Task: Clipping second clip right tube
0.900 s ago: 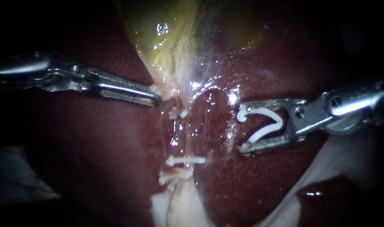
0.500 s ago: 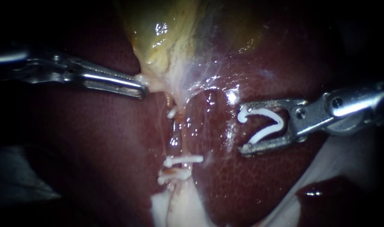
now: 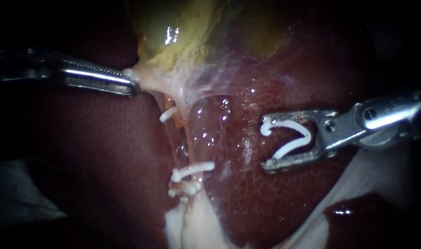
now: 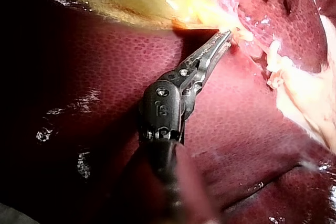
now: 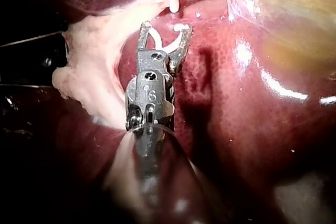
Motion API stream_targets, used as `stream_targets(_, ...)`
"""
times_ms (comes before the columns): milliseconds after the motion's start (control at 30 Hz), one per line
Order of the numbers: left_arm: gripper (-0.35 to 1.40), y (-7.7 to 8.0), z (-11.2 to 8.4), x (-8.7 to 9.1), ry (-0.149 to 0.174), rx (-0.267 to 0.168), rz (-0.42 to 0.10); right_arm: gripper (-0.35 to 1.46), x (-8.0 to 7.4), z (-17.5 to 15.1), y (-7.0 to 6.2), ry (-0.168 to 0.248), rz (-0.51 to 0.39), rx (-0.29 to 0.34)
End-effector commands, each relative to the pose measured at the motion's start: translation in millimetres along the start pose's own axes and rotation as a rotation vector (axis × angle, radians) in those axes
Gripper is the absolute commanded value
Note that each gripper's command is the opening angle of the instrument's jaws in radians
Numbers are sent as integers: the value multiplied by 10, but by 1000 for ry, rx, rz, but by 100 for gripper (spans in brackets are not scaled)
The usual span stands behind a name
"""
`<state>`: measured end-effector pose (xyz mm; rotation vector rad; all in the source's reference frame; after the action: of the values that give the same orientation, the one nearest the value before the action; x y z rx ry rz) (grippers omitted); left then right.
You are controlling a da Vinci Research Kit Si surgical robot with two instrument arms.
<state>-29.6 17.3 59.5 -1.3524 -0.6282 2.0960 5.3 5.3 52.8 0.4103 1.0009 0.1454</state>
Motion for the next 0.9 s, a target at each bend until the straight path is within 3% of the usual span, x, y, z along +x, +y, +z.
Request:
stream_targets(33, -35, 0, 0, 0, 1, 4, -1, 50, 1, 1, 0, 0, 0, 0)
stream_targets(333, -35, -1, 1, -1, 2, 11, -4, 50, 11, 23, -6, 2, 43, 5)
stream_targets(467, -35, -1, 2, -1, 2, 14, -5, 48, 10, 35, -6, 11, 108, 65)
stream_targets(900, -35, 1, 3, -1, 2, 17, -6, 49, -13, 102, 2, 23, 224, 125)
